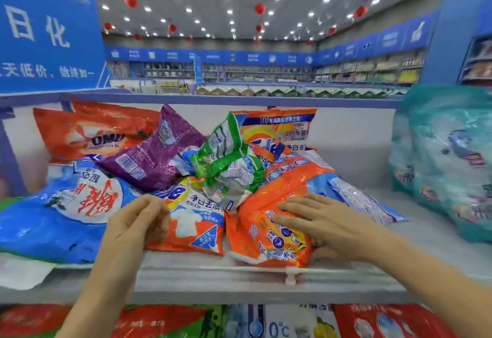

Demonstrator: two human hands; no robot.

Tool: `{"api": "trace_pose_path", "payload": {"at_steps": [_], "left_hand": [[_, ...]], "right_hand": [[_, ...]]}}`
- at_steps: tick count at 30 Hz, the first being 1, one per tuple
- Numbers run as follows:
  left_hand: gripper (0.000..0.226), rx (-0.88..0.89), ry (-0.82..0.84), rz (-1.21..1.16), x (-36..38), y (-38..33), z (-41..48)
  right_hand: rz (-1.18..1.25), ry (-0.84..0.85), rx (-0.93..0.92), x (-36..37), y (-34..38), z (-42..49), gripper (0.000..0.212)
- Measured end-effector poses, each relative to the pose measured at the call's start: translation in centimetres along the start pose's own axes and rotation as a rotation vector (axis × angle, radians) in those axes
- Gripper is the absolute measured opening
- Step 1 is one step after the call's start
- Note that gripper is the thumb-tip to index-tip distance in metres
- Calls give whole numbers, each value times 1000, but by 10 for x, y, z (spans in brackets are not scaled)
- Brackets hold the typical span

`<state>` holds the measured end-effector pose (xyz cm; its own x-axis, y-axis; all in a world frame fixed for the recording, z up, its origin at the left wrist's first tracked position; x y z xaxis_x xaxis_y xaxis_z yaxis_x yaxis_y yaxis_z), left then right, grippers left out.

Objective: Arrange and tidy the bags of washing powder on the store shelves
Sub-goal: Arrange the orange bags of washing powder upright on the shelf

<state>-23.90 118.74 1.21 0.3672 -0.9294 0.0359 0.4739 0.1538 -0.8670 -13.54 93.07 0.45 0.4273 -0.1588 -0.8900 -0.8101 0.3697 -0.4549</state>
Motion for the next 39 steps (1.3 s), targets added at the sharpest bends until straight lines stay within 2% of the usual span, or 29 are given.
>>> {"api": "trace_pose_path", "payload": {"at_steps": [3, 6, 9, 12, 15, 19, 21, 24, 27, 30, 33, 36, 39], "left_hand": [[37, -1, 72, -13, 17, -2, 11], [36, 2, 165, 21, 35, -4, 14], [33, -21, 224, 31, 44, -6, 13], [28, -27, 252, 42, 48, -9, 13], [29, -40, 277, 82, 54, -10, 15], [27, -82, 318, 130, 67, -3, 19], [24, -107, 341, 158, 74, 2, 21], [15, -174, 371, 174, 87, 15, 28], [5, -268, 524, 195, 118, 31, 31], [43, -272, 647, 232, 155, 44, 38], [72, -258, 671, 67, 191, 45, 43], [71, -126, 575, -180, 210, 24, 50], [100, -92, 404, -276, 202, 13, 69]], "right_hand": [[-112, -64, -24, -9, 4, 0, 92], [-81, -198, -28, -19, 5, -1, 74], [39, -270, 22, -25, -8, -8, 58], [214, -343, 161, -30, -39, -22, 47], [446, -477, 285, -39, -75, -42, 39], [667, -727, 348, -63, -97, -64, 12], [739, -873, 426, -72, -108, -76, 12], [885, -1030, 554, -70, -134, -88, 32], [1081, -1147, 642, -64, -155, -97, 42], [1222, -1240, 702, -56, -165, -106, 33], [1309, -1323, 799, -52, -167, -114, 30], [1249, -1189, 990, -46, -173, -111, 43], [1373, -1121, 1020, -36, -178, -101, 52]]}}
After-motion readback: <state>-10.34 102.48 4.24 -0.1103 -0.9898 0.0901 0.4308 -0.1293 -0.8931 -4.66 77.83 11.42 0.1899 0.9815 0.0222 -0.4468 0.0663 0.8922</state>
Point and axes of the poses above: each hand's wrist, its own z-axis towards the middle knuckle, its own x-axis out of the palm, y = z × x, the point moved 8 cm from there along z, towards the middle knuckle, and after that the axes turned 7 degrees about y, right-handed, at the moved point
